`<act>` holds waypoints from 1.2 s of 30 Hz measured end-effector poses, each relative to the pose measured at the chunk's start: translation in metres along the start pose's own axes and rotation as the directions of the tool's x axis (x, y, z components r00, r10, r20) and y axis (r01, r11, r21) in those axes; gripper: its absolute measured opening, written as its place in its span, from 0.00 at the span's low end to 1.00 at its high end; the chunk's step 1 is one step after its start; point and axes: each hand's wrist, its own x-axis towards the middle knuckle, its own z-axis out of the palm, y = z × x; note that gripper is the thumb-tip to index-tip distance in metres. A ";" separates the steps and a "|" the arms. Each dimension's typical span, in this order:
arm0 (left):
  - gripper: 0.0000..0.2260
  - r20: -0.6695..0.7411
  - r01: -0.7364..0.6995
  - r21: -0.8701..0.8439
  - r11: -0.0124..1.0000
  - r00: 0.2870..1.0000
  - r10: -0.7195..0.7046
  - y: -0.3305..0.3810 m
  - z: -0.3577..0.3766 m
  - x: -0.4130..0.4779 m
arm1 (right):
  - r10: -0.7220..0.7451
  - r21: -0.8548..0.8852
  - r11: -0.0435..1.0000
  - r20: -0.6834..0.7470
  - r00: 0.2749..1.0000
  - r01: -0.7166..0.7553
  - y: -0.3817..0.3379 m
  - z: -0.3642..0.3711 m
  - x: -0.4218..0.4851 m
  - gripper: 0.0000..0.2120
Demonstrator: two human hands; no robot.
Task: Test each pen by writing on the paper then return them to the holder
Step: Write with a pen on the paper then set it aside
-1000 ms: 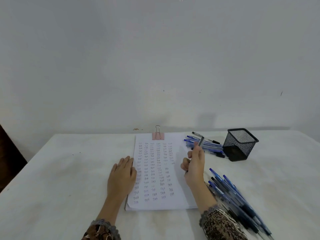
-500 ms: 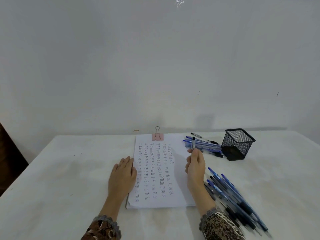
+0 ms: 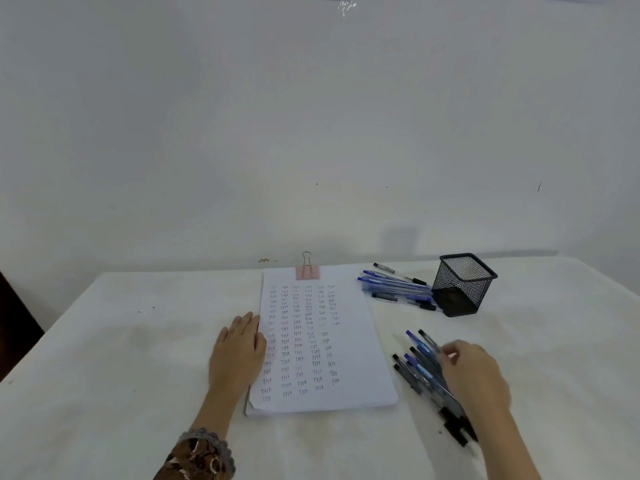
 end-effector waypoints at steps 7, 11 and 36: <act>0.21 0.015 0.011 -0.003 1.000 1.000 -0.010 0.001 -0.002 0.000 | -0.013 -0.039 0.999 0.088 0.996 0.016 0.008 -0.011 -0.011 0.07; 0.21 0.023 0.009 -0.007 1.000 1.000 -0.009 0.001 -0.002 0.000 | -0.083 -0.041 0.995 0.136 0.987 0.089 0.006 -0.013 -0.012 0.10; 0.21 -0.003 0.004 -0.012 1.000 1.000 -0.004 0.000 -0.001 0.000 | -0.354 -0.158 0.887 0.372 0.858 0.435 -0.085 -0.004 0.047 0.06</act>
